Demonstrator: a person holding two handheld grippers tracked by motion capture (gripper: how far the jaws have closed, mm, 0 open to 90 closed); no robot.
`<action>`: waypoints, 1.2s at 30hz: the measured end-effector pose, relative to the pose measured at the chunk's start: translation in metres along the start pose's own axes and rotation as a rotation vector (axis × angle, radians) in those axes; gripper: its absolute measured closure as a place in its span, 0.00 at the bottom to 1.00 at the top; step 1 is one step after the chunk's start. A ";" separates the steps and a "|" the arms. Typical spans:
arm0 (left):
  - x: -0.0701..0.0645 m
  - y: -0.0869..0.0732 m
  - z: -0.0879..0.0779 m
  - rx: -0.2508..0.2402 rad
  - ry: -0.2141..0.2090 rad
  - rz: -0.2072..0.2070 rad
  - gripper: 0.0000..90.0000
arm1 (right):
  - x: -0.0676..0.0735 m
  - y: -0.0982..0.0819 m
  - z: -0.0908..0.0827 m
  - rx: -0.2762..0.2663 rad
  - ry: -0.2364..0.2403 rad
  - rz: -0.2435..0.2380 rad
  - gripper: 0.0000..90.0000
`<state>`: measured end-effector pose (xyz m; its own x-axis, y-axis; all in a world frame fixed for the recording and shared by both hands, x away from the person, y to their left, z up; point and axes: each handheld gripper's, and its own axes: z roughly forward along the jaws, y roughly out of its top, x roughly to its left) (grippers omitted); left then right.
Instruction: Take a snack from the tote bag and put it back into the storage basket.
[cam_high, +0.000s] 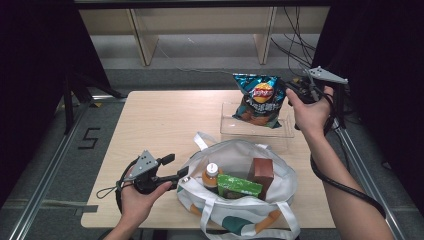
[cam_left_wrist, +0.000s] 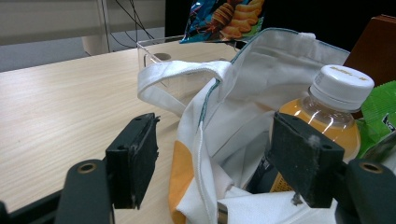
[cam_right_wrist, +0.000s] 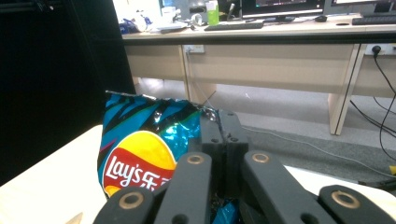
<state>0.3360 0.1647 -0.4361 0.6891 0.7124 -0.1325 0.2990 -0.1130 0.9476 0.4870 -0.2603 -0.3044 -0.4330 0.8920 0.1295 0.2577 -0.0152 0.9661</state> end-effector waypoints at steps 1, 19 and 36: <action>0.000 0.000 0.000 0.000 -0.001 0.000 0.35 | 0.000 0.000 0.000 0.002 -0.001 0.003 1.00; 0.000 0.000 0.000 0.006 0.003 0.001 0.35 | -0.005 -0.010 0.007 0.025 -0.006 -0.002 1.00; 0.000 0.000 0.000 0.007 0.004 -0.001 0.35 | -0.008 -0.019 0.012 0.049 -0.015 0.027 1.00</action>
<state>0.3358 0.1650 -0.4362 0.6862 0.7153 -0.1322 0.3039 -0.1168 0.9455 0.4960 -0.2612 -0.3267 -0.4128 0.8981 0.1516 0.3114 -0.0173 0.9501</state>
